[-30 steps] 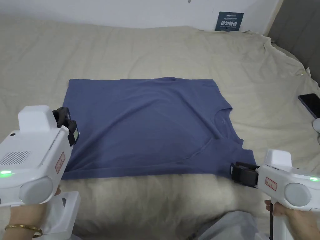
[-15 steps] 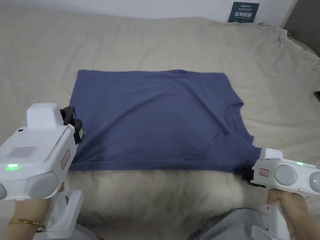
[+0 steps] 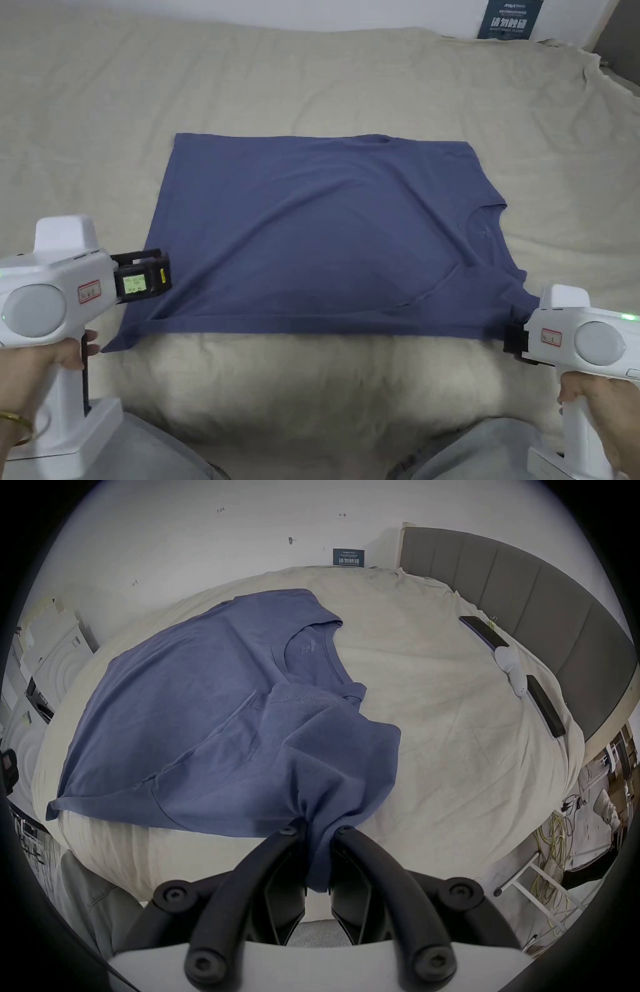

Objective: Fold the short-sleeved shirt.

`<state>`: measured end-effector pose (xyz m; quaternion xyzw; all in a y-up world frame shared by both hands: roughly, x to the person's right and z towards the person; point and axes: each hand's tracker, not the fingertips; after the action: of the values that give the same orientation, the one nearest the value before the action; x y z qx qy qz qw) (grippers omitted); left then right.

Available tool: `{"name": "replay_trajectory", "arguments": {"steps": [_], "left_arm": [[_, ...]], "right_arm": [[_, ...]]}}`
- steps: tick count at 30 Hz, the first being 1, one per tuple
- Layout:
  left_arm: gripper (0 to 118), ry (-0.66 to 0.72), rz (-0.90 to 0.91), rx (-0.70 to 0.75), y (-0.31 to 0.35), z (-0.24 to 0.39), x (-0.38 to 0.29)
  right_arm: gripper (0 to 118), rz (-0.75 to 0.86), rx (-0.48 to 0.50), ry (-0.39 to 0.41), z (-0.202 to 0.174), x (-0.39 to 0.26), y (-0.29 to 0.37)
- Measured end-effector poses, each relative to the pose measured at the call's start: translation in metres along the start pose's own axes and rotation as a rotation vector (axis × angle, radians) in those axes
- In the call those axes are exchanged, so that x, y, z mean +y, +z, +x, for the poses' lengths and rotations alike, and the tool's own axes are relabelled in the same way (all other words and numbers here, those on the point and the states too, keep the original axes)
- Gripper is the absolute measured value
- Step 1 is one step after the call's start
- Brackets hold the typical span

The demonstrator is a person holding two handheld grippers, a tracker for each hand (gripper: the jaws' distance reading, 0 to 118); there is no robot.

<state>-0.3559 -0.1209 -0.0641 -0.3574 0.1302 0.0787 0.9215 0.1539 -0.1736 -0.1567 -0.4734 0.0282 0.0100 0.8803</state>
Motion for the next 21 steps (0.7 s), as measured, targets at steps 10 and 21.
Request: {"name": "replay_trajectory", "arguments": {"steps": [10, 21], "left_arm": [[69, -0.11, -0.316, 0.047, -0.057, -0.003, -0.046], [0, -0.08, -0.224, -0.043, -0.034, 0.001, -0.033]], "right_arm": [[9, -0.014, -0.005, -0.015, 0.006, 0.0, -0.01], [9, -0.026, 0.017, -0.011, 0.013, 0.006, -0.005]]}}
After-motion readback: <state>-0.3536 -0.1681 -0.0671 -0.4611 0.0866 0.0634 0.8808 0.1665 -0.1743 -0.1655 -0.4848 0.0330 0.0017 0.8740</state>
